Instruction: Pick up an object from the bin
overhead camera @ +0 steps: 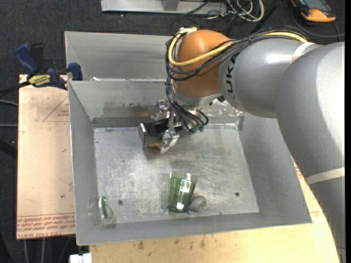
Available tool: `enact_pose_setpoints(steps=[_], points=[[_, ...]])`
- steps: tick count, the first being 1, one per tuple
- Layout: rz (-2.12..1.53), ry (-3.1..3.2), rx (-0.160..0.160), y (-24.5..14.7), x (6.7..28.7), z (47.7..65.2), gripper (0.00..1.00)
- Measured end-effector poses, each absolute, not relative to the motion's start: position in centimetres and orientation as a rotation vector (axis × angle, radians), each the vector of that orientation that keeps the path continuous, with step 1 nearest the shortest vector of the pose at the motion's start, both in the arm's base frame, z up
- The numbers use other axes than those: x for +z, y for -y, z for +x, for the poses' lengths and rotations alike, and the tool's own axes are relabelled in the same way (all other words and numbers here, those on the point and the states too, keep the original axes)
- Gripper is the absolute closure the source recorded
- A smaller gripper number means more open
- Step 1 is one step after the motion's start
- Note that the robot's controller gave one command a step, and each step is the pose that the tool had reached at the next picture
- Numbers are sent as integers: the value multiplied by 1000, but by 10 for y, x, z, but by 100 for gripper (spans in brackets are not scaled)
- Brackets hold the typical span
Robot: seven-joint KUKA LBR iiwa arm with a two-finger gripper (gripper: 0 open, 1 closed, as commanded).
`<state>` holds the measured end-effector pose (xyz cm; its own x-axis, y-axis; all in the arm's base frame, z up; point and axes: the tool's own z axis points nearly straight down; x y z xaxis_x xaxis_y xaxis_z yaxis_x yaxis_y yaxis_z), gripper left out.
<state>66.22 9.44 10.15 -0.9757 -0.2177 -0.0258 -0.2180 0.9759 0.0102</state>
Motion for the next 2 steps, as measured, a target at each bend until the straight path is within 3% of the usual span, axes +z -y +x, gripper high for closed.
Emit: enact_pose_setpoints(steps=[1,2], points=[[-346,-3114,4,-96,109,664,100],[-343,-3119,2,-95,169,663,100]])
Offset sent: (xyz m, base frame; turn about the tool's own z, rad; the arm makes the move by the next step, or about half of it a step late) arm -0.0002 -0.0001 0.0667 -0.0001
